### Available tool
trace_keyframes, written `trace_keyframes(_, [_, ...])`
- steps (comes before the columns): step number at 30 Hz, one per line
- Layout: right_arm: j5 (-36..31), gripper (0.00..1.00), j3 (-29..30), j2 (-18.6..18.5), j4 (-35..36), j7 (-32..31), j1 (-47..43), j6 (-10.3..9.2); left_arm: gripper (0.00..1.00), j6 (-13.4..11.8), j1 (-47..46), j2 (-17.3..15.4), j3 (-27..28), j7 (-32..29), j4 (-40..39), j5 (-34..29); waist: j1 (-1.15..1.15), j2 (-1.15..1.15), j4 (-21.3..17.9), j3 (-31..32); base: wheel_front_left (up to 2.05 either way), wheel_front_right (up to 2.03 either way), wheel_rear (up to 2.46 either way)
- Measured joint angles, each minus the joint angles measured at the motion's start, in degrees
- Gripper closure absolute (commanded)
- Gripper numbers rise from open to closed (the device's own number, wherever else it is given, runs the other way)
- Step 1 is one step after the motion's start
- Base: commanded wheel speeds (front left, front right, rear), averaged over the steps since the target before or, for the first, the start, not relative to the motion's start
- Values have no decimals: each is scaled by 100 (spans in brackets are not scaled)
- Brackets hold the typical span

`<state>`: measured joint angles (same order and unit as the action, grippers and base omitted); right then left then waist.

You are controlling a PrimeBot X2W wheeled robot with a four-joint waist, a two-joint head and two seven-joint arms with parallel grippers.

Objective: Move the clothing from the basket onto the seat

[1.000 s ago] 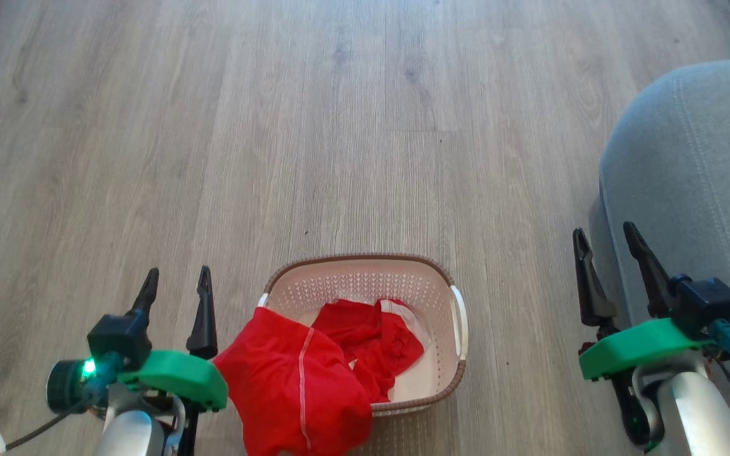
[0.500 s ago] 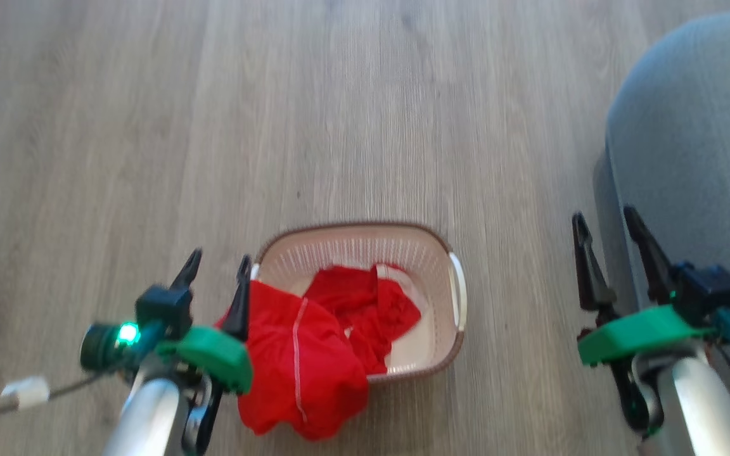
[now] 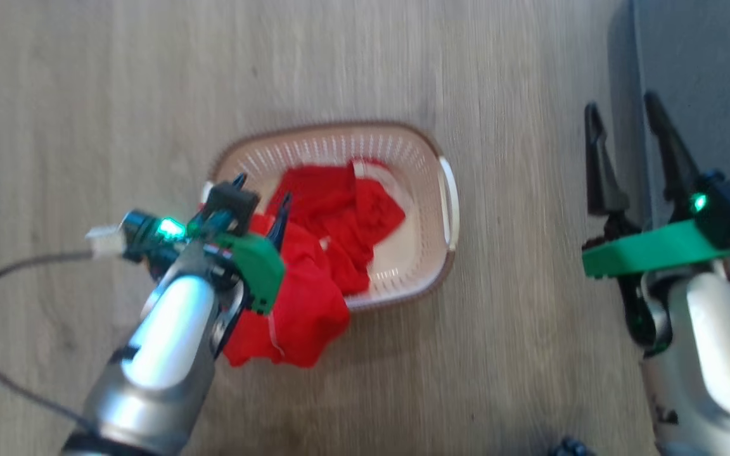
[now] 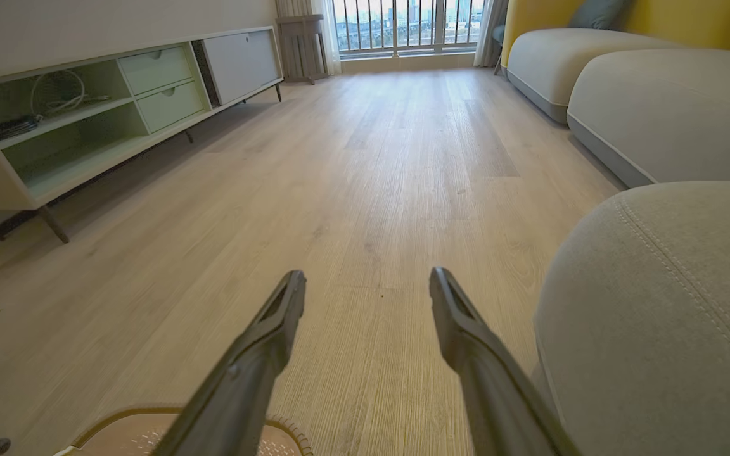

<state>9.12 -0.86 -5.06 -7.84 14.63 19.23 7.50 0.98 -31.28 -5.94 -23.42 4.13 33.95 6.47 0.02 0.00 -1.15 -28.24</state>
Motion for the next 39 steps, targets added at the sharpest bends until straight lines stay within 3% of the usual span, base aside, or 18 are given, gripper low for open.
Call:
trace_keyframes(7, [-8, 0, 12, 44, 152, 0, 391, 0, 0, 42, -947, 90, -281, -708, 1051, -261, 0, 0, -221, -907, 0, 0, 0])
trace_keyframes(18, [-8, 0, -66, 122, 277, 0, 755, 0, 0, 118, -2040, 230, -570, -1182, 2330, -407, -1, 0, -492, -2011, 0, 0, 0])
trace_keyframes(39, [154, 0, -167, 143, 302, 0, 870, 0, 0, 192, -2748, 209, -1068, -1415, 3563, -691, -2, 0, -734, -2341, 0, 0, 0])
